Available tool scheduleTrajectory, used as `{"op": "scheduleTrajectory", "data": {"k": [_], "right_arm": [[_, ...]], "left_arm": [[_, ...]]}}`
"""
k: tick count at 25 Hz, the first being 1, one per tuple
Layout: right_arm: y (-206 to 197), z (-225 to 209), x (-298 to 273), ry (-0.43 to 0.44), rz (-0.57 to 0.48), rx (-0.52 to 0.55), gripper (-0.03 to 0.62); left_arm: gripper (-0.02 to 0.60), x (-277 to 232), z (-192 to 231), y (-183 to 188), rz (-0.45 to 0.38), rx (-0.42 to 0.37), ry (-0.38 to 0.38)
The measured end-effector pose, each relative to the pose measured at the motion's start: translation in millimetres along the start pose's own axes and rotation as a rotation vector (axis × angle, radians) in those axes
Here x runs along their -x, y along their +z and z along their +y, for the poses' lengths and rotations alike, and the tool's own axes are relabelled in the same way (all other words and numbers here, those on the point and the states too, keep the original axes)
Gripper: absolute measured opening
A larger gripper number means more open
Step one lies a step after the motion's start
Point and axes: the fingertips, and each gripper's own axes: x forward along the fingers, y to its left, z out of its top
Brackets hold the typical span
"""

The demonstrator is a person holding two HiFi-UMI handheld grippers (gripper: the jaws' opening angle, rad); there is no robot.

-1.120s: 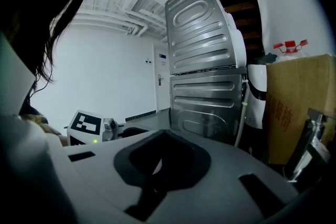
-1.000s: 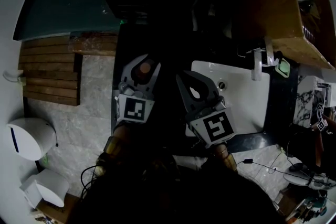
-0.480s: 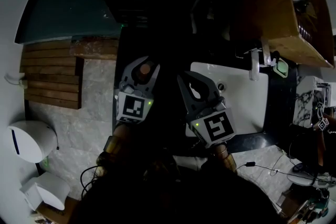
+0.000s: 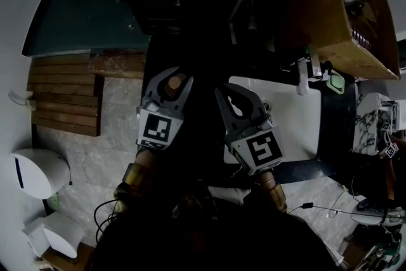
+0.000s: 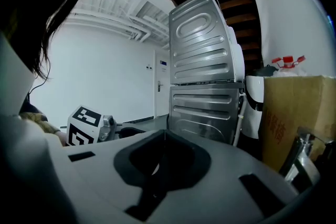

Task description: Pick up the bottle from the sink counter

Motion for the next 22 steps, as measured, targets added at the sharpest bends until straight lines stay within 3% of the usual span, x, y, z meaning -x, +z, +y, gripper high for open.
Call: {"op": "scheduleTrajectory", "data": {"k": [14,22], "right_arm": [[45,17,32,-0.005,-0.109,0.065,0.017],[69,24,55,-0.016,-0.191,0.097,0.017]], "left_arm": [[0.118,33,-31,72,-0.089,-0.021,-0.065],[0.118,56,-58,104,-0.125,0.007,-0.142]]}}
